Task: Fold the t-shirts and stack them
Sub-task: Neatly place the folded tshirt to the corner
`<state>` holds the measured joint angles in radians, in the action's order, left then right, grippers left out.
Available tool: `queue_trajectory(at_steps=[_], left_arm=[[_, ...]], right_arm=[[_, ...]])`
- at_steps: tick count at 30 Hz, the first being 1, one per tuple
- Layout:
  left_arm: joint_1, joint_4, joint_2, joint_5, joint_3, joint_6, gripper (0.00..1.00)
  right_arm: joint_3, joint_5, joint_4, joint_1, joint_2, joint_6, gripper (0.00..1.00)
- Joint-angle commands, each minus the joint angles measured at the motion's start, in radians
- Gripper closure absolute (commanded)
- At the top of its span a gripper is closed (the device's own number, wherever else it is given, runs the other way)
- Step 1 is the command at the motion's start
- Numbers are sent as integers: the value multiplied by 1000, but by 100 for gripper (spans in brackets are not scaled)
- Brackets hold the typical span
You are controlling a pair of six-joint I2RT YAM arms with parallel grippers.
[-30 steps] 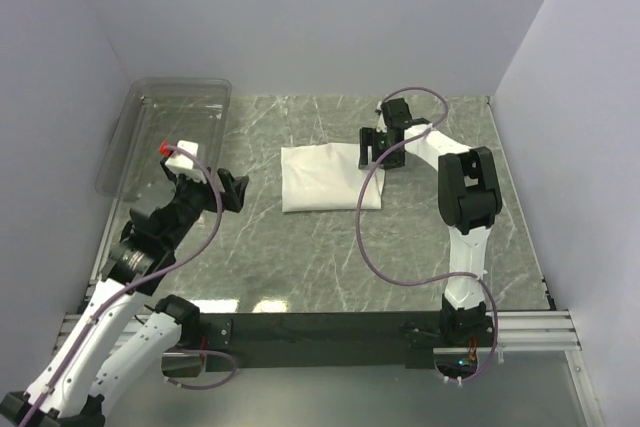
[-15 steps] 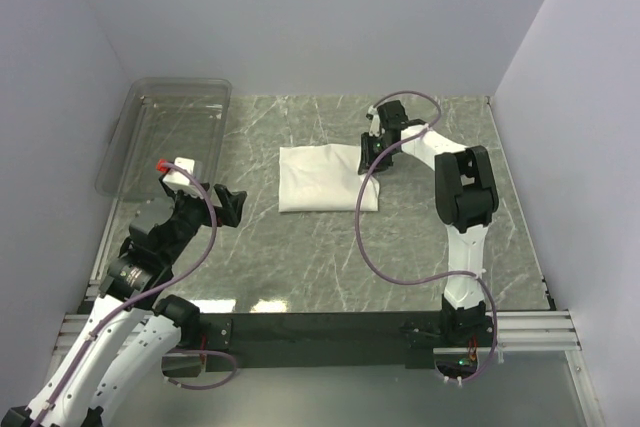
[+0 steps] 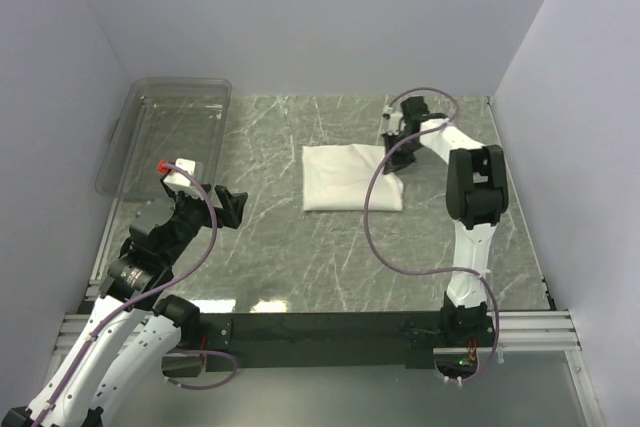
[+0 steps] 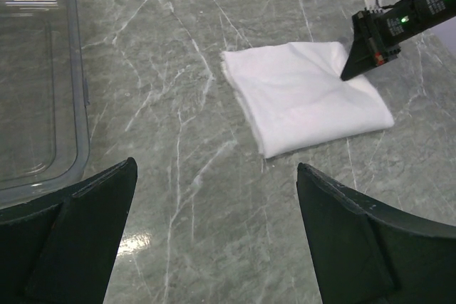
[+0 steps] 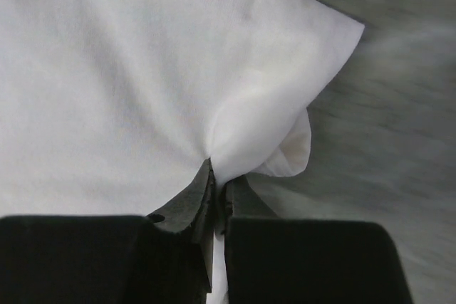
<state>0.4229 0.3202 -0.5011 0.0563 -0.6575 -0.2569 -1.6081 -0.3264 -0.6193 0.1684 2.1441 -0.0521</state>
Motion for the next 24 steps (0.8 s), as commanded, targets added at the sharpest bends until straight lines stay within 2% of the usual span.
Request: queue_trajectory(at_steps=[1,6,10,13,16,17,18,22,24], left_arm=[[-3,-33,7,-32,4,-10,1],[-1,-44,4,-49,9,-10,1],[-1,-50,7,-65,12,-7,1],[-1,-53,6,-69,13,-7,1],[-1,-53,1,-79,15,-7,1],[-1,-55,-2,-81,13,-5,1],[-3,-53,-2,-81,12,-5,1],[-1,-52,1,-78,13,-7,1],[-1,-58,1,-76,15,-7,1]], right_arm=[[-56,130,-140,-133,-40,-199,100],[-201,147,-295,-297,13,-357,100],[-303,236,-315,-417,63,-414,100],[-374,306,-306,-454,97,-446,100],[-421,355,-275,-480,109,-451,78],[-420,381,-258,-481,108,-447,57],[-411,404,-216,-481,96,-440,50],[-348,512,-83,-481,37,-416,37],[-319,509,-59,-477,-1,-414,36]])
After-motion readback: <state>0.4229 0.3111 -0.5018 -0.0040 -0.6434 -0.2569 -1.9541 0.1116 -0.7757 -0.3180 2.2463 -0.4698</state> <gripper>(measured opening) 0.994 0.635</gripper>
